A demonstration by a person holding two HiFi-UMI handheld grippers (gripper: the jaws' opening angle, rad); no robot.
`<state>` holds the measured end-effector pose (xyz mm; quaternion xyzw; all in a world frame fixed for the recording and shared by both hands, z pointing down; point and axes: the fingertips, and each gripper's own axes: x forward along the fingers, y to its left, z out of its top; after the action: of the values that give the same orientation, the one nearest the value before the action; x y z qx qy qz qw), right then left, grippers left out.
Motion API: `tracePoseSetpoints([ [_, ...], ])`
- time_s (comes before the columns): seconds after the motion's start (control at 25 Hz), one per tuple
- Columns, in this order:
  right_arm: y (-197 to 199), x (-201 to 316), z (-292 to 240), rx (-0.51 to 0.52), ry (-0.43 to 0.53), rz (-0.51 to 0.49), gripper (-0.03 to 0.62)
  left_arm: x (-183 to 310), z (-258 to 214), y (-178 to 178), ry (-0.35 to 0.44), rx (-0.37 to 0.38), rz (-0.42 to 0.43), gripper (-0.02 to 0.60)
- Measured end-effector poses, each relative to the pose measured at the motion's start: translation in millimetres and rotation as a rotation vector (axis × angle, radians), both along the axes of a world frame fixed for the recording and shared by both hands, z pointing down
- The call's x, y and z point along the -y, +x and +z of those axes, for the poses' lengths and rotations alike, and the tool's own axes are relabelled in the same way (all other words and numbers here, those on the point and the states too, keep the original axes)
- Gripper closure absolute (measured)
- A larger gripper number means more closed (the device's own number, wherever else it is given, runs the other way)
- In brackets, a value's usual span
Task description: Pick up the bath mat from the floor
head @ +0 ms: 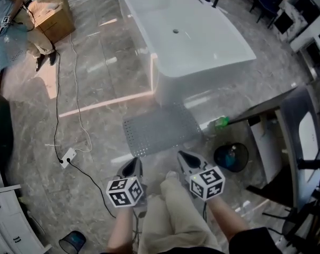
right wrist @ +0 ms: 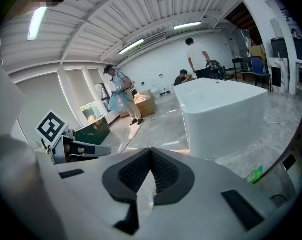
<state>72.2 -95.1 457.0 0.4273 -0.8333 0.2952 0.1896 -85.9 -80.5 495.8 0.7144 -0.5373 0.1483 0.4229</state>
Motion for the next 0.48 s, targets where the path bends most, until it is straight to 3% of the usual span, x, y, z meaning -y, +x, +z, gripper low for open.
tracePoseSetpoints([
  [0.48, 17.8, 21.1, 155.8, -0.025, 0.019, 0.051, 0.582, 7.8, 168.1, -12.5, -0.011, 0.001, 0.025, 0.581],
])
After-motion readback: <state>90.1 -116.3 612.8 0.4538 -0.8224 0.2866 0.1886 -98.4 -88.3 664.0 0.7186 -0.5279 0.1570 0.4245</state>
